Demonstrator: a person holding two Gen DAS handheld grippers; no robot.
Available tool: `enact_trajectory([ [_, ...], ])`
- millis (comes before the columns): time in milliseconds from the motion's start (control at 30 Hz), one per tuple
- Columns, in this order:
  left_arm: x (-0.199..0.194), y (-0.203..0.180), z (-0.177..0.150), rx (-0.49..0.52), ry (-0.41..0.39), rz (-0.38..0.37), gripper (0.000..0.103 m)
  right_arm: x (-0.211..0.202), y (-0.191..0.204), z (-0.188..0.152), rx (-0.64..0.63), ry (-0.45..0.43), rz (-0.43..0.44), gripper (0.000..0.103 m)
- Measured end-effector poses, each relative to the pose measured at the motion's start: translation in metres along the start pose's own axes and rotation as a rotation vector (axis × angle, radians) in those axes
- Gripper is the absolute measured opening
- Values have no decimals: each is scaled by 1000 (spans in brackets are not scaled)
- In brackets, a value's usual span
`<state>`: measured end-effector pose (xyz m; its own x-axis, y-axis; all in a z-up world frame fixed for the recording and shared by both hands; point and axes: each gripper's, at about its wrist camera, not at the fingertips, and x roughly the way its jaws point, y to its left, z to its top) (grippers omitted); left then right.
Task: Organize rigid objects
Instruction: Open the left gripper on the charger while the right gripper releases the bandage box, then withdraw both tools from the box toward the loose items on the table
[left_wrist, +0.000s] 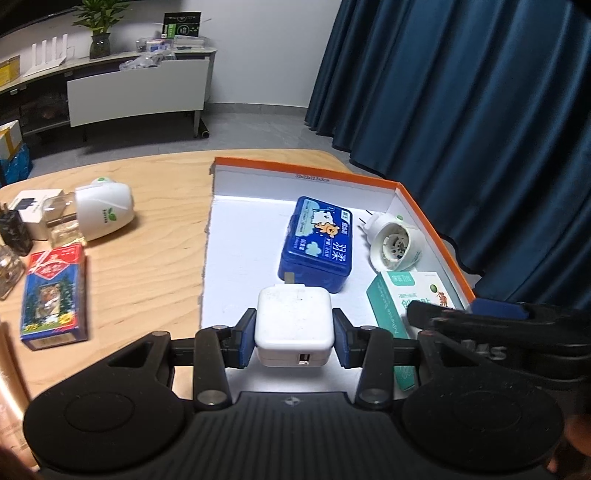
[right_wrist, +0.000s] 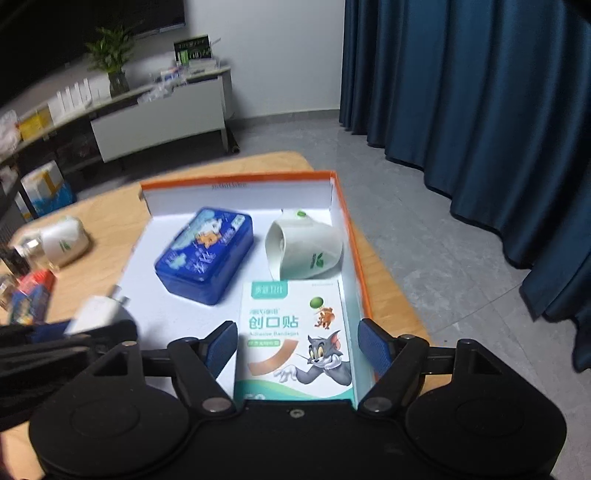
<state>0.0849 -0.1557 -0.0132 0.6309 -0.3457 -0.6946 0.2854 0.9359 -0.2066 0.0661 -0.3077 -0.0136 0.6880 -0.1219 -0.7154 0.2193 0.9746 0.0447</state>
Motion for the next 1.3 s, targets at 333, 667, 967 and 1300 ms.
enact_trajectory([
  [333, 21, -15, 4, 19, 18, -65, 51, -36, -9, 8, 18, -85, -29, 87],
  [667, -17, -4, 4, -16, -29, -32, 70, -48, 3, 8, 12, -88, -1, 87],
  [967, -62, 45, -8, -90, -84, 91, 73, -47, 54, 1, -73, -52, 109, 88],
  [1300, -101, 113, -34, -220, -106, 230, 74, -48, 116, -15, -188, -11, 224, 88],
])
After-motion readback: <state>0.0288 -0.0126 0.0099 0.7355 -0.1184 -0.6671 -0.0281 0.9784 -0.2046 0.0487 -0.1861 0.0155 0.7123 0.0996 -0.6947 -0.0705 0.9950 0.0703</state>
